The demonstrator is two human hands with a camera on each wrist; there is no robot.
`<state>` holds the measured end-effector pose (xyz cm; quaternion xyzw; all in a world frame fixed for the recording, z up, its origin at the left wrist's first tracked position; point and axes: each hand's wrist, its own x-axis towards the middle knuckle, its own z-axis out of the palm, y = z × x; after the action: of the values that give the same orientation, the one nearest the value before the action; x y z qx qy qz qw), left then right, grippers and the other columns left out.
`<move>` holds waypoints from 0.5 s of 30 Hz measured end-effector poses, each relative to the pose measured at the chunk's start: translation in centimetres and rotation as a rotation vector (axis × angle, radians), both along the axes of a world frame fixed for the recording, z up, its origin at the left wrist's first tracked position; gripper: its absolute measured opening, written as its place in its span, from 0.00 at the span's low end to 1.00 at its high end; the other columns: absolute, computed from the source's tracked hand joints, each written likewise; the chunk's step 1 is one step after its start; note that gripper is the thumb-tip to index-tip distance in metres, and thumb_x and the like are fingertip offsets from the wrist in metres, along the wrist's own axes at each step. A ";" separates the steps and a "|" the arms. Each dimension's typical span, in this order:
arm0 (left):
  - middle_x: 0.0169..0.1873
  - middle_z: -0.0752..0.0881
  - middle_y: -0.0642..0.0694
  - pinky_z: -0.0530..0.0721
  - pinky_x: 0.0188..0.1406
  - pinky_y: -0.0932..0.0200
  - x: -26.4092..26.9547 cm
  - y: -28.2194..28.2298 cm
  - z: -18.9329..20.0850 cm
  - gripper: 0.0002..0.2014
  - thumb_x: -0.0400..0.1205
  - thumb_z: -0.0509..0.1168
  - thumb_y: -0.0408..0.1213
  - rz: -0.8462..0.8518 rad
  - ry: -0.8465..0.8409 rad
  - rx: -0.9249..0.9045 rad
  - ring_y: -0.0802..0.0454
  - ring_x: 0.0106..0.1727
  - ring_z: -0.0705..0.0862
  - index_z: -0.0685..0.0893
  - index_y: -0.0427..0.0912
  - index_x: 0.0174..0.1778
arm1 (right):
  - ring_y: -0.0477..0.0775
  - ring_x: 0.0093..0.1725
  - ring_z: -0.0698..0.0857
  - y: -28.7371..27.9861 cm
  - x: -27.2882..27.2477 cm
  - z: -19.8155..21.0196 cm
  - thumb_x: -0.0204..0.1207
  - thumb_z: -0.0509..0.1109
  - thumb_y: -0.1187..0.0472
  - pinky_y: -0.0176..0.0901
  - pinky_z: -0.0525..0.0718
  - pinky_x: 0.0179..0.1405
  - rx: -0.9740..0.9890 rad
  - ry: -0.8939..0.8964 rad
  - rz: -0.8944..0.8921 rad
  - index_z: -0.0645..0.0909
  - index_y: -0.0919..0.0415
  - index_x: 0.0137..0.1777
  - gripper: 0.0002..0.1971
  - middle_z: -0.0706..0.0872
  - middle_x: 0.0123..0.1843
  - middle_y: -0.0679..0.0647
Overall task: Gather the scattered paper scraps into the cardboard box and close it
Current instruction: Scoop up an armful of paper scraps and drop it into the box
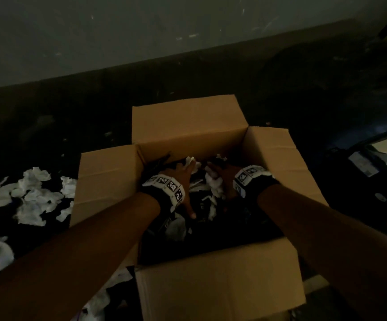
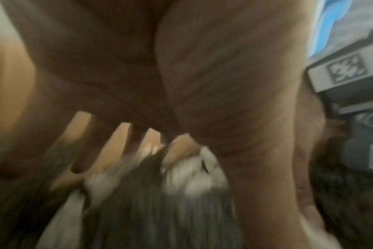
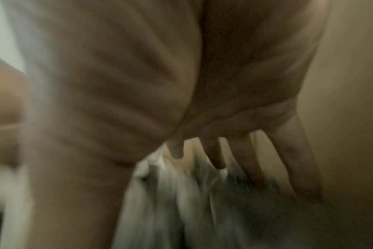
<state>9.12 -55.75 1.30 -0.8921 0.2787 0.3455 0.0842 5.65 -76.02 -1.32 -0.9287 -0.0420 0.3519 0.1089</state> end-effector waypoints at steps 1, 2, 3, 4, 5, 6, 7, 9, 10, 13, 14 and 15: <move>0.89 0.41 0.40 0.64 0.79 0.28 0.3 -0.2 0.9 0.82 0.52 0.84 0.68 -0.016 -0.012 0.035 0.30 0.87 0.51 0.29 0.51 0.87 | 0.67 0.87 0.51 -0.4 0.7 0.2 0.45 0.73 0.15 0.74 0.67 0.77 -0.036 -0.010 0.056 0.24 0.33 0.82 0.75 0.39 0.90 0.50; 0.88 0.40 0.40 0.62 0.79 0.27 0.5 -0.5 1.6 0.82 0.53 0.83 0.69 -0.015 -0.035 0.057 0.29 0.87 0.47 0.28 0.52 0.87 | 0.64 0.87 0.47 -0.7 1.1 1.1 0.36 0.75 0.15 0.78 0.65 0.76 -0.058 0.004 0.087 0.18 0.26 0.74 0.78 0.36 0.89 0.47; 0.88 0.40 0.40 0.61 0.79 0.25 0.5 -0.7 2.4 0.81 0.54 0.83 0.69 -0.037 -0.045 0.069 0.28 0.87 0.45 0.28 0.52 0.87 | 0.62 0.88 0.44 -0.4 1.4 2.7 0.29 0.75 0.14 0.79 0.63 0.77 -0.078 0.036 0.111 0.14 0.21 0.67 0.79 0.36 0.89 0.46; 0.88 0.39 0.40 0.60 0.79 0.24 0.5 -0.7 2.3 0.81 0.54 0.83 0.69 -0.033 -0.035 0.069 0.28 0.87 0.43 0.28 0.52 0.87 | 0.63 0.87 0.43 -0.5 1.5 2.9 0.26 0.76 0.15 0.80 0.61 0.77 -0.081 0.043 0.111 0.13 0.19 0.64 0.79 0.36 0.89 0.47; 0.88 0.38 0.41 0.60 0.79 0.24 0.7 -0.4 1.4 0.82 0.53 0.83 0.70 -0.020 -0.015 0.096 0.28 0.87 0.43 0.28 0.53 0.86 | 0.64 0.87 0.44 -0.2 1.4 3.2 0.27 0.77 0.17 0.81 0.61 0.76 -0.109 0.061 0.126 0.14 0.20 0.66 0.80 0.36 0.89 0.48; 0.88 0.38 0.40 0.62 0.79 0.23 0.6 -0.4 1.0 0.83 0.50 0.83 0.71 0.001 0.005 0.115 0.28 0.87 0.44 0.26 0.55 0.85 | 0.66 0.86 0.47 0.1 1.1 4.0 0.28 0.79 0.18 0.83 0.62 0.74 -0.110 0.068 0.091 0.16 0.21 0.68 0.81 0.37 0.89 0.49; 0.88 0.39 0.39 0.66 0.77 0.24 0.5 -0.2 0.1 0.84 0.48 0.83 0.72 0.031 0.021 0.137 0.28 0.87 0.49 0.26 0.57 0.85 | 0.68 0.85 0.52 -0.1 1.2 2.4 0.30 0.80 0.19 0.85 0.66 0.71 -0.140 0.083 0.055 0.17 0.21 0.69 0.81 0.38 0.89 0.50; 0.88 0.48 0.35 0.73 0.74 0.29 -0.3 -0.1 -0.6 0.74 0.60 0.83 0.66 0.058 0.058 0.218 0.27 0.84 0.61 0.35 0.54 0.88 | 0.69 0.84 0.56 0.2 0.7 -0.2 0.32 0.77 0.16 0.83 0.71 0.68 -0.146 0.052 0.004 0.17 0.18 0.68 0.77 0.39 0.90 0.50; 0.88 0.53 0.35 0.75 0.73 0.30 -0.8 0.0 -0.8 0.61 0.73 0.79 0.58 0.048 0.079 0.273 0.27 0.82 0.65 0.42 0.50 0.90 | 0.68 0.85 0.54 0.9 -0.1 0.1 0.38 0.73 0.14 0.80 0.71 0.71 -0.153 0.036 -0.004 0.19 0.19 0.71 0.73 0.38 0.90 0.49; 0.87 0.59 0.36 0.81 0.63 0.30 -1.9 0.5 -2.4 0.37 0.88 0.65 0.45 -0.072 0.058 0.358 0.26 0.81 0.67 0.54 0.40 0.89 | 0.67 0.87 0.45 1.9 -1.6 0.6 0.77 0.69 0.35 0.68 0.58 0.82 -0.093 -0.009 -0.002 0.33 0.39 0.86 0.52 0.37 0.89 0.50; 0.86 0.59 0.32 0.81 0.58 0.28 -2.1 0.7 -2.7 0.37 0.88 0.64 0.47 -0.137 0.027 0.406 0.24 0.81 0.66 0.54 0.40 0.89 | 0.66 0.87 0.45 1.8 -1.6 0.3 0.81 0.67 0.40 0.65 0.56 0.83 -0.086 0.003 -0.020 0.36 0.43 0.88 0.48 0.38 0.89 0.50; 0.86 0.58 0.29 0.81 0.59 0.26 -2.1 0.8 -3.1 0.38 0.88 0.65 0.48 -0.177 0.018 0.406 0.22 0.81 0.64 0.53 0.40 0.89 | 0.67 0.87 0.47 1.7 -1.5 0.6 0.80 0.68 0.40 0.67 0.57 0.83 -0.075 0.006 -0.030 0.38 0.43 0.88 0.47 0.40 0.90 0.50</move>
<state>6.98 -54.97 -1.75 -0.8258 0.2814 0.3938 0.2894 4.15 -74.33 -0.70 -0.9317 -0.0146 0.3542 0.0795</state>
